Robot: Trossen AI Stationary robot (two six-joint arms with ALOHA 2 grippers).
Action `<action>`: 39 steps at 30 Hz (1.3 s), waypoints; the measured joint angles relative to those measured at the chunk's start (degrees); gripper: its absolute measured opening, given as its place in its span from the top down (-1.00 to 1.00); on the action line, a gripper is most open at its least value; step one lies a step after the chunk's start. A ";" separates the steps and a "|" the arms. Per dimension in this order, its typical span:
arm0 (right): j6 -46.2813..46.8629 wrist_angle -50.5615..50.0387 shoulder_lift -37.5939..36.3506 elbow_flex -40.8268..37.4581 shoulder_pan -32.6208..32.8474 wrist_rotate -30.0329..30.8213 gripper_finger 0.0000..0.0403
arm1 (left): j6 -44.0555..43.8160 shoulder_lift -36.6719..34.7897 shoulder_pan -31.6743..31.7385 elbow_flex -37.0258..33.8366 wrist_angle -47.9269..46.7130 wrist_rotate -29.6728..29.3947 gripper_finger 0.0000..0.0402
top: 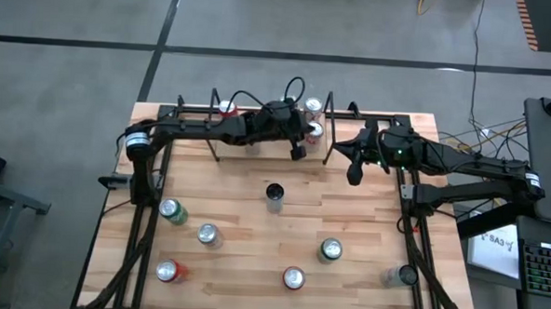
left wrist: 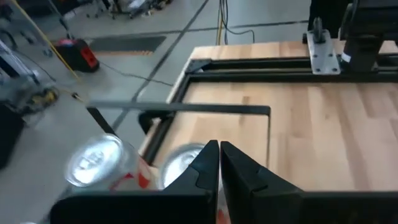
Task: Sort soda cans
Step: Put the top red silver soda can on the shelf and align it with the other red silver soda can
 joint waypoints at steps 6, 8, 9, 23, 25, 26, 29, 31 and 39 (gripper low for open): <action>0.10 0.18 0.02 -0.39 0.00 0.02 0.95 | -2.25 2.51 -0.11 -0.09 -0.32 0.25 1.00; 0.14 0.15 0.02 -0.56 0.00 0.02 0.95 | -2.68 2.95 -0.09 -0.09 -0.32 0.20 1.00; 0.28 0.12 0.02 -0.64 0.00 0.02 0.95 | -3.08 2.99 -0.09 -0.09 -0.31 0.17 1.00; 0.63 0.15 0.02 -0.92 0.00 0.02 0.95 | -3.46 2.97 -0.09 -0.44 1.14 -1.14 1.00; 0.64 0.15 0.02 -1.10 0.00 0.04 0.95 | -3.45 2.97 -0.04 -0.44 1.19 -1.14 1.00; 0.65 0.15 0.02 -1.22 0.00 0.04 0.95 | -3.49 2.97 -0.04 -0.48 1.16 -1.14 1.00; 0.70 0.18 0.02 -1.77 0.00 0.06 0.95 | -3.77 2.97 0.00 -0.59 1.06 -1.16 1.00; 1.27 0.23 0.04 -2.04 0.00 0.08 0.95 | -4.01 2.97 0.09 -0.65 1.13 -1.16 1.00; 1.71 0.85 0.04 -2.63 0.00 0.10 0.95 | -4.66 2.92 0.95 -1.33 0.94 -1.20 1.00</action>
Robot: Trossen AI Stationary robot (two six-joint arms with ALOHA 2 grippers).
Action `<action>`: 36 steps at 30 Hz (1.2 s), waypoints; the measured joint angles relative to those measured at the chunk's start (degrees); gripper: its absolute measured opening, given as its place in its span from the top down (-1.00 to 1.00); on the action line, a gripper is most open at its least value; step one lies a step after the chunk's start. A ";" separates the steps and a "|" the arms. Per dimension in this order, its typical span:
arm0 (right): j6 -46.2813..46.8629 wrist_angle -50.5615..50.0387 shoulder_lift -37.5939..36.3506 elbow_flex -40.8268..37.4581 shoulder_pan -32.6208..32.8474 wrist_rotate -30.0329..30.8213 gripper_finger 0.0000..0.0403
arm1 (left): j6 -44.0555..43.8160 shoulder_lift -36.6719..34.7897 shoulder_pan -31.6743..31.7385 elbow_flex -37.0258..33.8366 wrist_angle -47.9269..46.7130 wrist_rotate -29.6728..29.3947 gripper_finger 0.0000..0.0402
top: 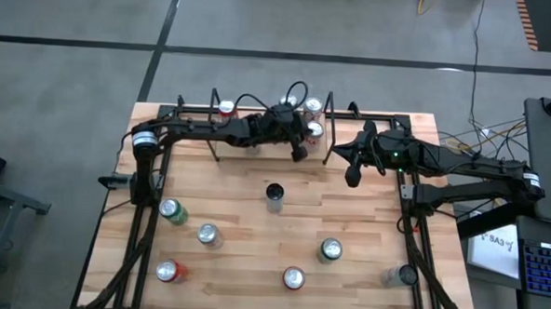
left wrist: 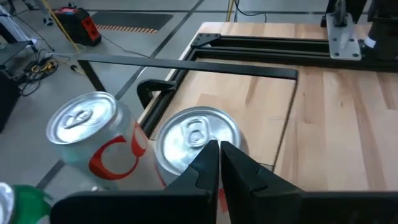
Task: Sort soda cans
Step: Put the top red silver soda can on the shelf and align it with the other red silver soda can
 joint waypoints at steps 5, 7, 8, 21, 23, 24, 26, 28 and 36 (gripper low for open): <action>-0.03 0.78 0.00 -0.07 0.00 -0.01 0.95 | -0.55 0.00 0.41 0.00 -0.39 -0.11 1.00; -0.08 1.09 0.00 -0.07 0.00 -0.01 0.95 | -0.58 0.00 0.51 0.00 -0.73 -0.11 1.00; -0.08 1.19 0.00 -0.07 0.00 -0.01 0.95 | -0.59 0.00 0.56 0.00 -0.85 -0.11 1.00; -0.12 1.17 0.00 -0.07 0.00 -0.03 0.95 | -1.49 0.00 1.04 0.00 -1.09 -4.57 1.00; -0.12 1.17 0.00 -0.07 0.00 -0.03 0.95 | -1.67 0.00 1.06 0.00 -1.09 -4.57 1.00; -0.12 1.17 0.00 -0.07 0.00 -0.03 0.95 | -1.70 0.00 1.06 0.00 -1.09 -4.57 1.00; -0.12 1.17 0.00 -0.07 -0.01 -0.03 0.95 | -1.69 -0.02 1.06 0.06 -1.11 -4.53 1.00; -0.12 1.15 0.00 -0.07 0.00 -0.03 0.95 | -1.17 -0.02 0.99 0.67 -1.28 -4.37 1.00; -0.14 1.40 0.00 -0.49 -0.02 -0.03 0.95 | 7.42 0.43 0.99 2.67 -1.09 6.89 1.00</action>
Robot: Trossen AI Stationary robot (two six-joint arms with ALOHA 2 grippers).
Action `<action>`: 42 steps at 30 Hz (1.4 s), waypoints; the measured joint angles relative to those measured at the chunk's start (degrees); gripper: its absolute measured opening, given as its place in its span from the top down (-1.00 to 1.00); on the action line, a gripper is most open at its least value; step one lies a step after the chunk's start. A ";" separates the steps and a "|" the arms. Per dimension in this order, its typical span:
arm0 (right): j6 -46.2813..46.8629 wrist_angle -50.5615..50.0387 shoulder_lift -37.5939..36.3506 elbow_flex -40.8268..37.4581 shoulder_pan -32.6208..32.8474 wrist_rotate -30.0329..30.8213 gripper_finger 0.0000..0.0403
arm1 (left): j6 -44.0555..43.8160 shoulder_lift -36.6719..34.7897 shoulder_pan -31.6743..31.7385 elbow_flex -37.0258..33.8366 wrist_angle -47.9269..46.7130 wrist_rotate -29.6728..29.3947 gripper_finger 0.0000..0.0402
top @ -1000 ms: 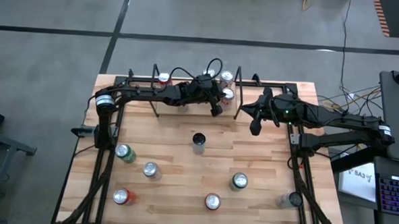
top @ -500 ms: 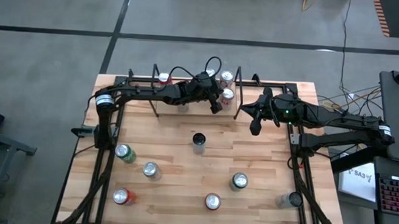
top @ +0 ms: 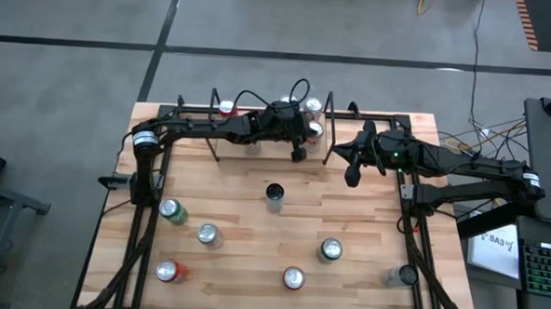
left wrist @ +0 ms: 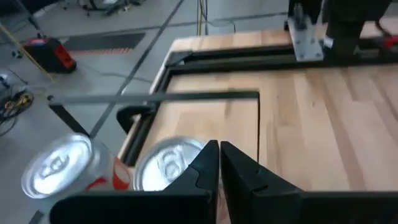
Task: Sort soda cans
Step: Put the top red silver soda can on the shelf and align it with the other red silver soda can
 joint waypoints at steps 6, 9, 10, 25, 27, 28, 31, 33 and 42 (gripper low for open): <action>0.00 0.12 0.00 -0.43 0.00 -0.02 0.95 | -1.12 2.42 0.80 0.09 0.67 -1.10 1.00; 0.00 0.11 0.00 -0.45 0.00 -0.02 0.95 | -2.52 2.80 0.75 0.17 0.89 -2.15 1.00; 0.00 0.12 0.00 -0.45 0.00 0.00 0.95 | -2.78 2.82 0.73 0.20 0.90 -3.32 1.00; 0.14 0.12 0.00 -0.45 0.00 0.71 0.95 | -6.35 2.98 0.78 0.11 1.79 -8.95 1.00; 1.03 0.14 0.18 -0.45 0.02 3.27 0.95 | -7.25 2.98 0.64 0.11 1.79 -8.95 1.00; 1.48 0.29 0.55 -0.45 0.01 4.79 0.95 | -7.65 2.98 0.59 0.11 1.79 -8.95 1.00; 1.86 1.21 2.41 -0.45 -0.07 7.98 0.95 | -8.47 2.31 0.51 -0.01 1.06 -8.87 1.00; 1.34 2.96 4.43 -0.45 -0.20 8.07 0.95 | -8.56 1.15 0.38 -0.16 -0.15 -8.80 1.00; 0.17 7.10 14.16 2.99 -2.53 8.01 0.95 | -5.75 -5.63 0.28 -0.12 -3.95 -8.71 1.00</action>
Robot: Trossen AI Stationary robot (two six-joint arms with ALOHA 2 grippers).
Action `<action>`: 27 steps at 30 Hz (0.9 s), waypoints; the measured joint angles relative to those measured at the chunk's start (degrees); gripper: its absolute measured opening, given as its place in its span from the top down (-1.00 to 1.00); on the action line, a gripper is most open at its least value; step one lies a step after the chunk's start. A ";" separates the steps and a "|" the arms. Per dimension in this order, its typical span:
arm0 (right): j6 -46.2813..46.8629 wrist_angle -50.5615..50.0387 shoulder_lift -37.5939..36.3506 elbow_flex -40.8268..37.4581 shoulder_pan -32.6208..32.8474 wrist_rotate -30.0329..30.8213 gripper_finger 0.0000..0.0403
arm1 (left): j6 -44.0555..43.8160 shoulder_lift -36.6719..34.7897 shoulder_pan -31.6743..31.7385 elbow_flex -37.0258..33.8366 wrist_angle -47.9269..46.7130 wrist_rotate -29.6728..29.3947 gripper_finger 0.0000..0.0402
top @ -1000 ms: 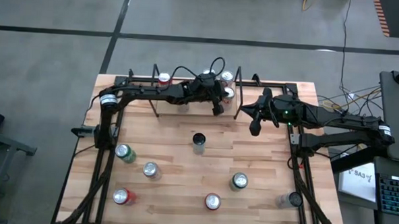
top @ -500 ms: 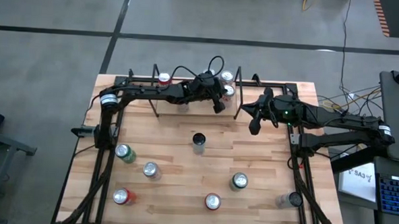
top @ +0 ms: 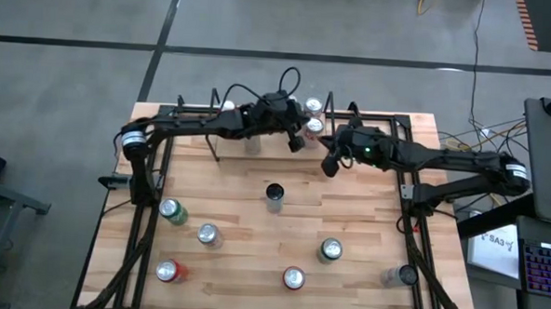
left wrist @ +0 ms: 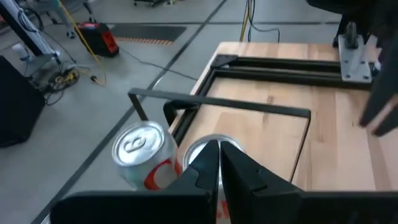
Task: Sort soda cans
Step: Put the top red silver soda can on the shelf and align it with the other red silver soda can
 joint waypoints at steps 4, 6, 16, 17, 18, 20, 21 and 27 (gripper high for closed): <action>0.84 -3.17 3.47 3.04 -0.90 -0.17 0.95 | 0.13 -2.74 -0.19 -0.38 -1.24 0.03 1.00; 1.29 -5.51 4.99 4.66 -1.44 -0.38 0.95 | 0.33 -3.71 -0.45 -1.10 -1.37 0.49 1.00; 2.01 -14.76 10.55 10.52 -3.68 -1.29 0.95 | 0.16 -8.44 -3.14 -8.40 1.74 0.61 1.00; 1.97 -15.64 10.95 10.84 -3.95 -1.46 0.95 | 0.05 -8.85 -3.39 -9.31 2.61 0.63 1.00; 1.94 -16.29 11.22 11.08 -4.29 -1.99 0.95 | -0.04 -9.43 -3.58 -10.43 3.45 0.61 1.00; 1.78 -17.14 11.63 11.42 -5.01 -3.53 0.95 | -0.11 -10.74 -3.99 -12.35 5.74 0.61 1.00; 1.48 -17.35 11.67 11.47 -5.35 -4.46 0.95 | -0.25 -11.42 -4.24 -13.28 6.91 0.61 1.00; 1.21 -17.90 11.67 11.18 -7.06 -5.61 0.95 | -0.71 -14.95 -6.36 -19.69 12.88 0.46 1.00</action>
